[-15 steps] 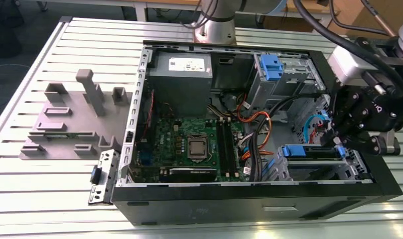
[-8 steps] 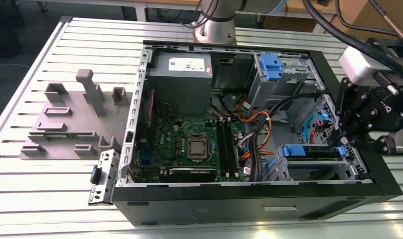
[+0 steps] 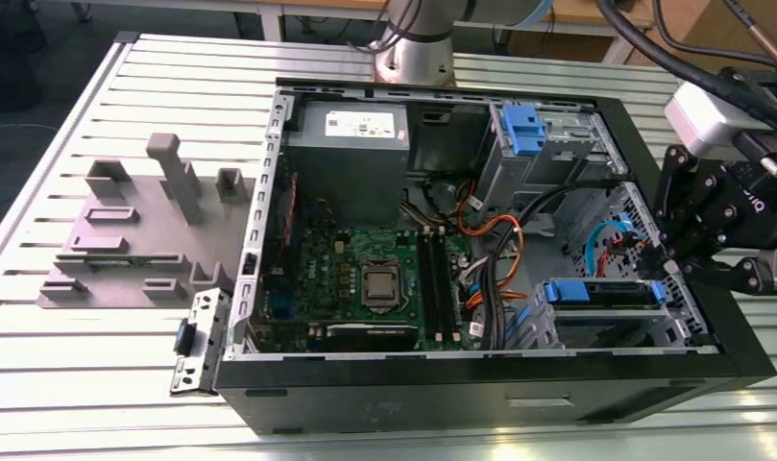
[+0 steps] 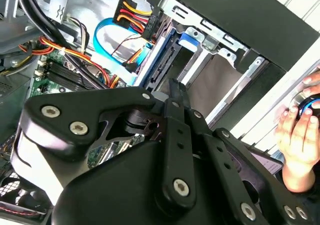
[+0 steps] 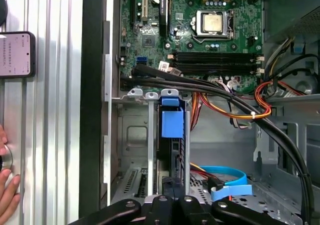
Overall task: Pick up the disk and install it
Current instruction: 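Insert the first disk wire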
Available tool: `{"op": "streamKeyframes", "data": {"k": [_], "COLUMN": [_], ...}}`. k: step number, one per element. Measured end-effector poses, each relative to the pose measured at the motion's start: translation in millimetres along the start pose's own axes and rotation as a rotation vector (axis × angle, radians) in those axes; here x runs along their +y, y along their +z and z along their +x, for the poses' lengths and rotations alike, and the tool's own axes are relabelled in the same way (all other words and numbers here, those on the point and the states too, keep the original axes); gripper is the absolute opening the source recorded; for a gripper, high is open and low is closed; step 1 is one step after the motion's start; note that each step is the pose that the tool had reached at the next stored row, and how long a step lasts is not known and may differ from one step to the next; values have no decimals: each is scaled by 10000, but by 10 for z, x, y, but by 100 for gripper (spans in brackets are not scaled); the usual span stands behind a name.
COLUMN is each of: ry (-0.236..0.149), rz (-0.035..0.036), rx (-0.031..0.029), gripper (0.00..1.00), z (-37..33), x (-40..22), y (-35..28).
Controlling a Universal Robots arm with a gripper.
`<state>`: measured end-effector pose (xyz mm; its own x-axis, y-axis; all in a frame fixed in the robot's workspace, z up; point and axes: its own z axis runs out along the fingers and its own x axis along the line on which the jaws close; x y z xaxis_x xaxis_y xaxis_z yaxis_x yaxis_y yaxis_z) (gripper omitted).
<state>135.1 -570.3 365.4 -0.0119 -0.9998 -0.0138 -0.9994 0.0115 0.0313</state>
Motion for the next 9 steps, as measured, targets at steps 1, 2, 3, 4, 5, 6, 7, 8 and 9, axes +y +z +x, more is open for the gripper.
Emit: {"op": "streamKeyframes", "data": {"k": [1,2,3,4,5,6,7,8,9], "ry": [0,-2,-1,0,-1,0,1,1,1], "rz": [0,0,0,0,-1,-9,-17,-27,-39], "rx": [1,-1,0,-1,-1,0,1,1,0], "gripper": [11,11,11,11,11,11,11,11,11], "z": [-8,-15,-23,-32,-42,-50,-57,-63,-69], "x": [-1,-5,-12,-23,-43,-70,-96,-125,-155], "y": [-11,-15,-17,-18,-18,-19,-20,-21,-21]}}
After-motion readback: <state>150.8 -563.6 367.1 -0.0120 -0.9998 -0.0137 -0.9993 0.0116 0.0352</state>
